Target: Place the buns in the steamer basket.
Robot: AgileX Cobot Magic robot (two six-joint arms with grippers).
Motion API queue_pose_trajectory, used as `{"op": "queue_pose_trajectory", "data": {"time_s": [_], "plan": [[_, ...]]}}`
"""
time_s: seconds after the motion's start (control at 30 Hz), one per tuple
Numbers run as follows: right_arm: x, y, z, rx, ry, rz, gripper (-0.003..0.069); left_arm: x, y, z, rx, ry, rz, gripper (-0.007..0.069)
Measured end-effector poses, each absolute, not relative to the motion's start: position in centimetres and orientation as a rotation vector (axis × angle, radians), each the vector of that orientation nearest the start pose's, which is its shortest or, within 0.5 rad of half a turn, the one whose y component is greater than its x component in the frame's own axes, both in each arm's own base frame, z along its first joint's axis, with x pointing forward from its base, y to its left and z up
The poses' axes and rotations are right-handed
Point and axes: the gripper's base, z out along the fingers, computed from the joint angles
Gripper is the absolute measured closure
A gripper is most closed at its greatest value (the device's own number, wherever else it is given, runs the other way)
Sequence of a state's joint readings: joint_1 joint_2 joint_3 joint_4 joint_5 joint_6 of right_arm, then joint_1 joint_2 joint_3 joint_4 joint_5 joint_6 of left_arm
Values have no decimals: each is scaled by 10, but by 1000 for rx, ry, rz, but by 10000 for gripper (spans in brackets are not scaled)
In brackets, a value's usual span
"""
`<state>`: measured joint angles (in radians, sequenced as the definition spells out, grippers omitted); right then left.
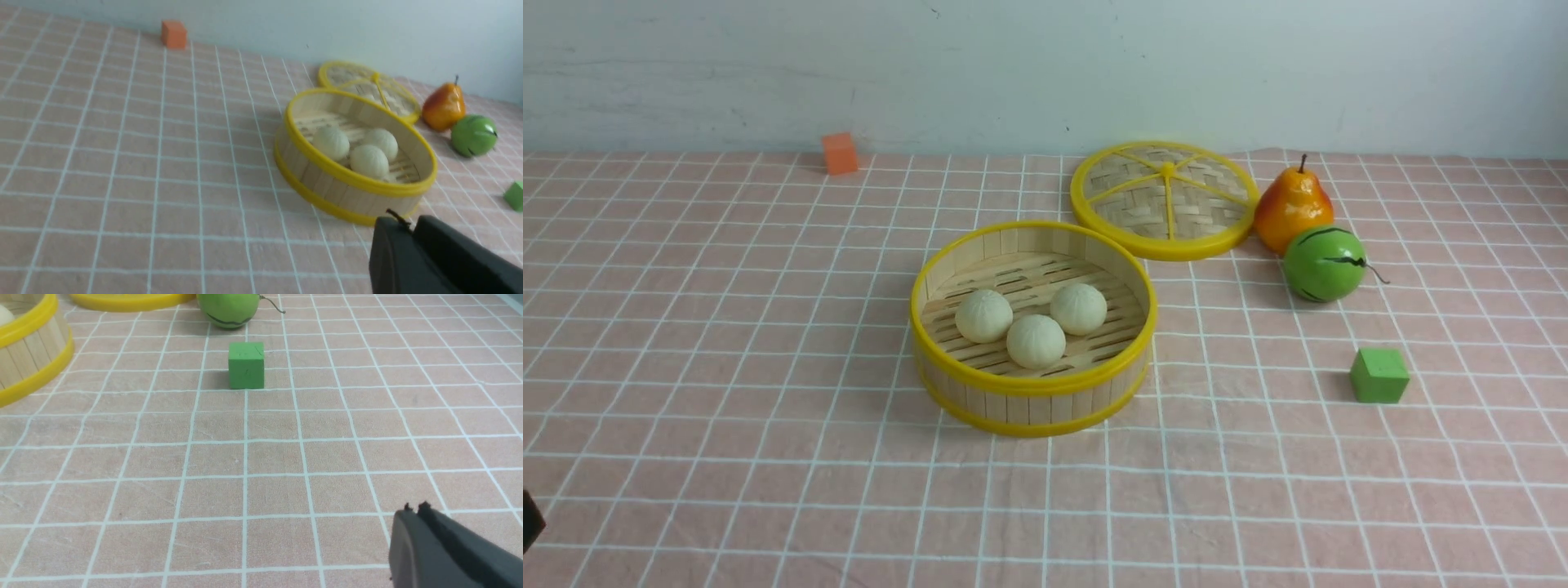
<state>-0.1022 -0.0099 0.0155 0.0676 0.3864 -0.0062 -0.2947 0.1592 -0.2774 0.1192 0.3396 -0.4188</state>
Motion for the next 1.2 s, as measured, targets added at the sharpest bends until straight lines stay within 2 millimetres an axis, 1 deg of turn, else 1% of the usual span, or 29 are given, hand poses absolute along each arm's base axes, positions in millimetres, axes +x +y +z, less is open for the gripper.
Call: {"op": "queue_pose_trajectory", "data": {"time_s": [0.1, 0.13, 0.2, 0.23, 0.27, 0.37, 0.4, 0.47, 0.6, 0.63, 0.67, 0.7, 0.77, 0.93, 1.2], "plan": [[52, -3, 174, 131, 1870, -8, 659, 61, -10, 243, -149, 1637, -402, 610], [52, -3, 174, 131, 1870, -8, 659, 61, -10, 242, -149, 1635, -402, 610], [52, -3, 174, 131, 1870, -8, 659, 60, -6, 222, -231, 1626, -383, 638], [52, -3, 174, 131, 1870, -8, 659, 60, -6, 220, -238, 1622, -378, 638], [52, -3, 174, 131, 1870, -8, 659, 58, -4, 210, -260, 1623, -360, 638], [52, -3, 174, 131, 1870, -8, 659, 56, -3, 198, -256, 1623, -328, 638], [52, -3, 174, 131, 1870, -8, 659, 57, -3, 196, -254, 1628, -324, 638], [52, -3, 174, 131, 1870, -8, 657, 56, -3, 189, -229, 1664, -284, 638], [52, -3, 174, 131, 1870, -8, 655, 56, -2, 182, -222, 1733, -245, 638], [52, -3, 174, 131, 1870, -8, 652, 55, -1, 178, -229, 1786, -230, 638], [52, -3, 174, 131, 1870, -8, 652, 55, -1, 178, -229, 1786, -230, 638], [52, -3, 174, 131, 1870, -8, 650, 54, -1, 173, -234, 1835, -218, 638], [52, -3, 174, 131, 1870, -8, 648, 53, -1, 171, -217, 1854, -200, 638], [52, -3, 174, 131, 1870, -8, 641, 53, -1, 171, -133, 1862, -138, 638], [52, -3, 174, 131, 1870, -8, 637, 53, -1, 171, -121, 1862, -130, 638]]}}
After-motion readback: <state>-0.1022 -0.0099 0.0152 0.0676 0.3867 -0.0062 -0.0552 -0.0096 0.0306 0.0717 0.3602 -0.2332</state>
